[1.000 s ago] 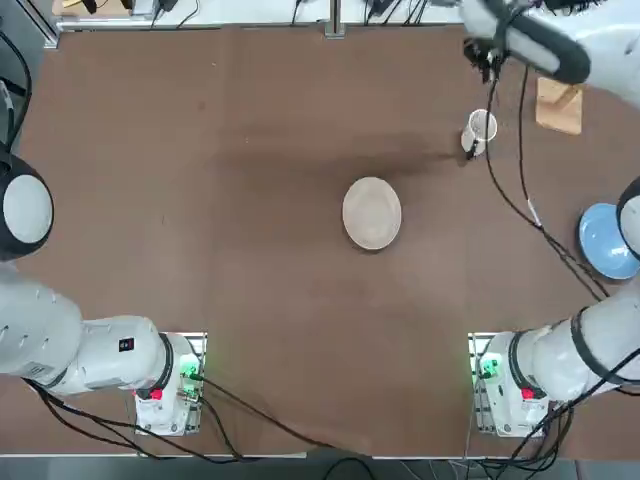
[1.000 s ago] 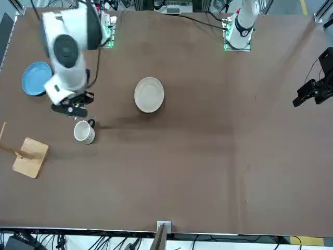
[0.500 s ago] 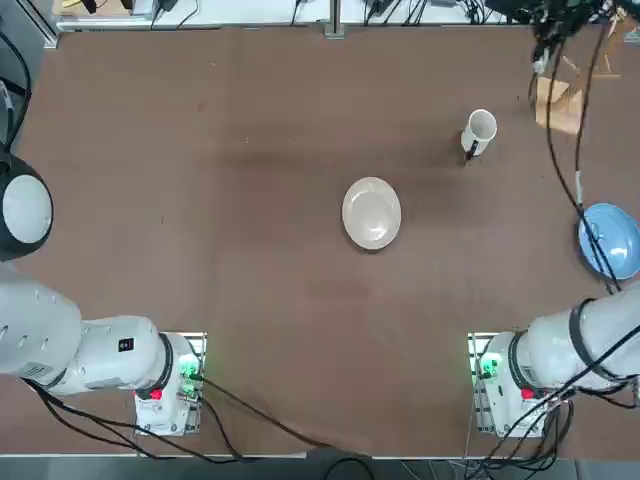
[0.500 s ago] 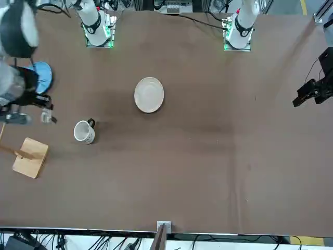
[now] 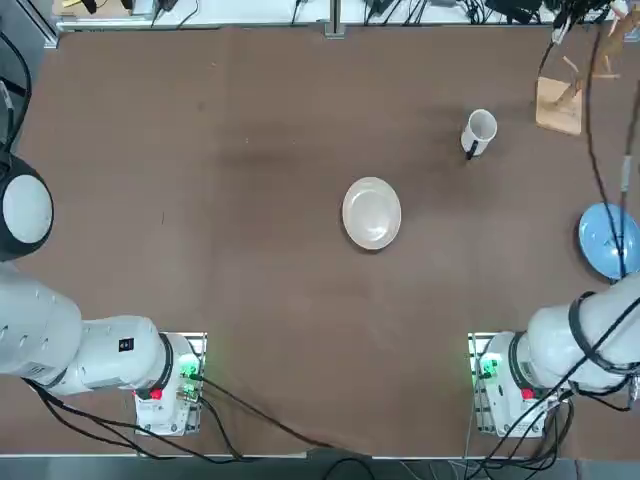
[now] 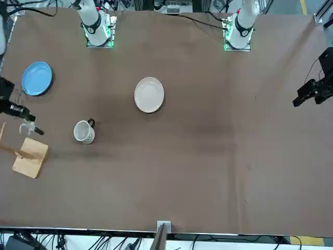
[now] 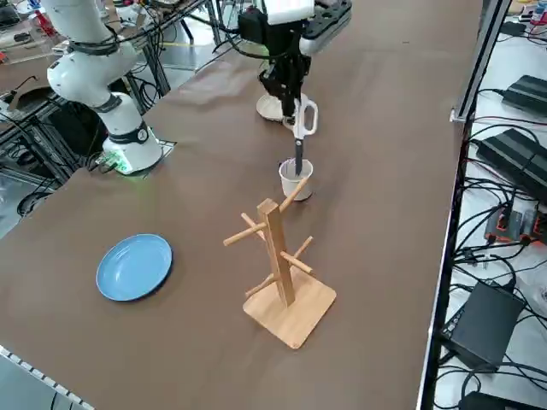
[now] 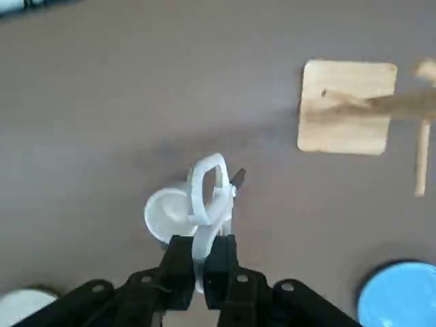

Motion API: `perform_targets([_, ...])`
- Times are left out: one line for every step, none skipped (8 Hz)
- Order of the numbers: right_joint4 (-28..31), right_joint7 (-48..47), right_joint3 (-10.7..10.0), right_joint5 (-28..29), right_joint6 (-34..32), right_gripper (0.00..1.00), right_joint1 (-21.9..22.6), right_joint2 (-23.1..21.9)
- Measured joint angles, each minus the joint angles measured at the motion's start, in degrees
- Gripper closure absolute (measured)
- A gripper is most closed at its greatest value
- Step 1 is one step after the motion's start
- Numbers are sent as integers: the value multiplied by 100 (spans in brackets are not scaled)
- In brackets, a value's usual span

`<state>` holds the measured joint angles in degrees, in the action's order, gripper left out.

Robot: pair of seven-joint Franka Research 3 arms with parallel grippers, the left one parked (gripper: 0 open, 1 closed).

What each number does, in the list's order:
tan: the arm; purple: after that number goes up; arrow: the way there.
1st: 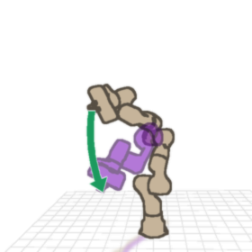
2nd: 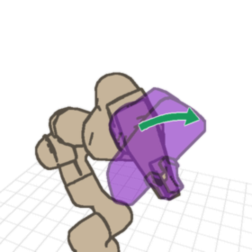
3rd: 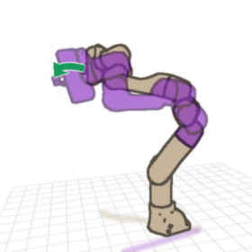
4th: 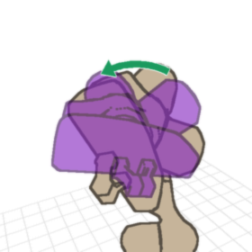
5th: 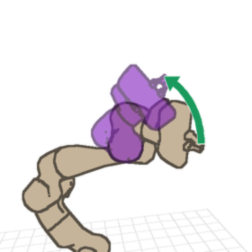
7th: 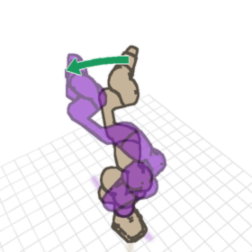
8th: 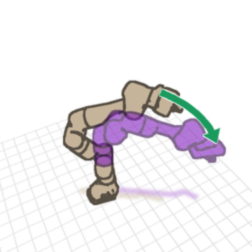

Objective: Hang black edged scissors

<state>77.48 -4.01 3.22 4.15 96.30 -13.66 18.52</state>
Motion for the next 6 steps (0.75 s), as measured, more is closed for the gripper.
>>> perform_targets([-393, 27, -1, 234, 6, 89, -281, 319])
perform_targets([-712, 40, -2, 485, 39, 89, -521, 618])
perform_targets([-922, 40, 0, 697, 151, 89, -719, 859])
perform_targets([-1039, 39, 4, 848, 270, 89, -883, 1021])
perform_targets([-1099, 39, 12, 994, 316, 89, -1014, 1107])
perform_targets([-1130, 38, 23, 1138, 329, 89, -1115, 1130])
